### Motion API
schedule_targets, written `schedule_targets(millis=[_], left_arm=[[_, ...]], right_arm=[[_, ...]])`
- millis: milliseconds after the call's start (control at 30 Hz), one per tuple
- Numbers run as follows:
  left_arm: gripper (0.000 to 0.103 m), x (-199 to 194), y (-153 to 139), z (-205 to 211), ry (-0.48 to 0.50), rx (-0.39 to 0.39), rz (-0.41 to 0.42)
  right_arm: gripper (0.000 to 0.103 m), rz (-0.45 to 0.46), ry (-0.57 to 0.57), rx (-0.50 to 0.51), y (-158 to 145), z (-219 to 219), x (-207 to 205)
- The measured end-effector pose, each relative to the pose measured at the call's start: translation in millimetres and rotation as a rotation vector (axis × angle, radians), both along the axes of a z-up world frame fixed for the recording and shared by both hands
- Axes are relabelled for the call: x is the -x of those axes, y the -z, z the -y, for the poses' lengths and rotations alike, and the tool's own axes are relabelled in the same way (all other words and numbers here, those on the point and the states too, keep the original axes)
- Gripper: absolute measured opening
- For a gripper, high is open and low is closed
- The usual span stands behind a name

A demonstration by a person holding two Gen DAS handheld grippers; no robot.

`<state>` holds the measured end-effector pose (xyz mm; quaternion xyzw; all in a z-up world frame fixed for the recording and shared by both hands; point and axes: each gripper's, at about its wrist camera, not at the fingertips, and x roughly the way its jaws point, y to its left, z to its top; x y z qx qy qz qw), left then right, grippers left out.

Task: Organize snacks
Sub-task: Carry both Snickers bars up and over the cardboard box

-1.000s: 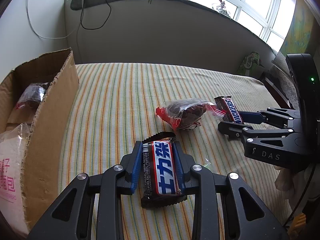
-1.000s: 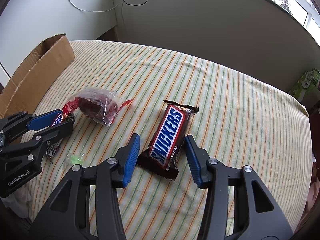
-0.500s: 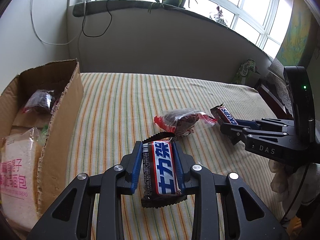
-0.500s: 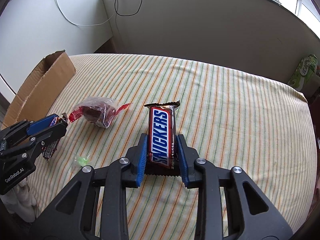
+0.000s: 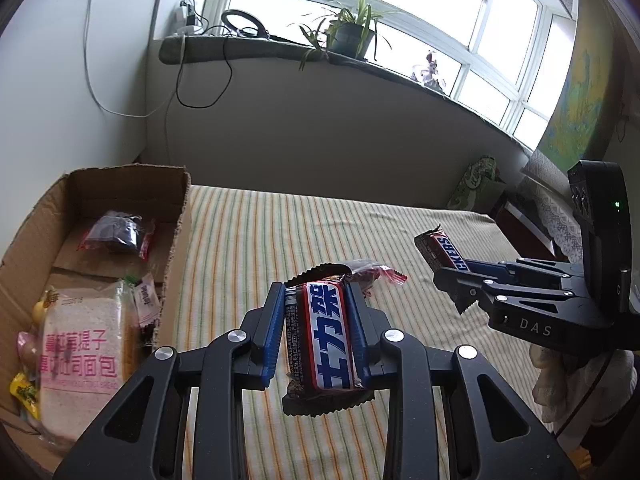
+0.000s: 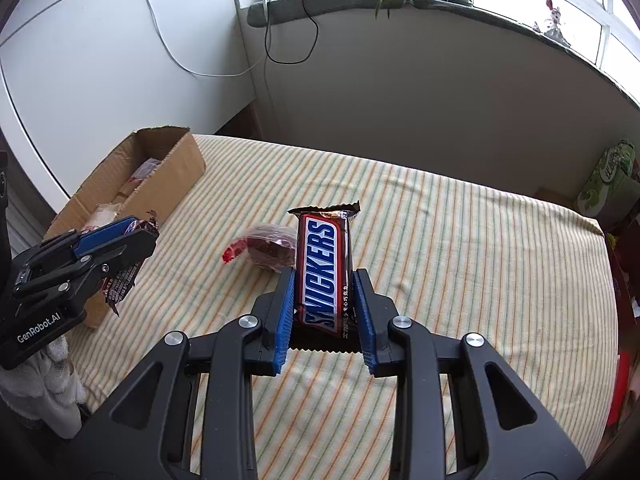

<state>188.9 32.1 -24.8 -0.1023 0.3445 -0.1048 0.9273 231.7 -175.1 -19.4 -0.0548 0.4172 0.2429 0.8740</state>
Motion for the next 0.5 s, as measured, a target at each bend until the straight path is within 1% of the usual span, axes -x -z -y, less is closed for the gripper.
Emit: schedule_targets(millis=[133, 500], left_arm=[[0.028, 6.2, -7.7, -15.9, -0.029, 0.015, 0.024], [0.028, 14.4, -14.3, -57.1, -0.109, 0.061, 0.051]], right_arm=[[0.030, 0.015, -0.032, -0.004, -8.6, -16.6, 8.4], [0.030, 0.035, -0.120, -0.010, -22.5, -69.6, 22.2]])
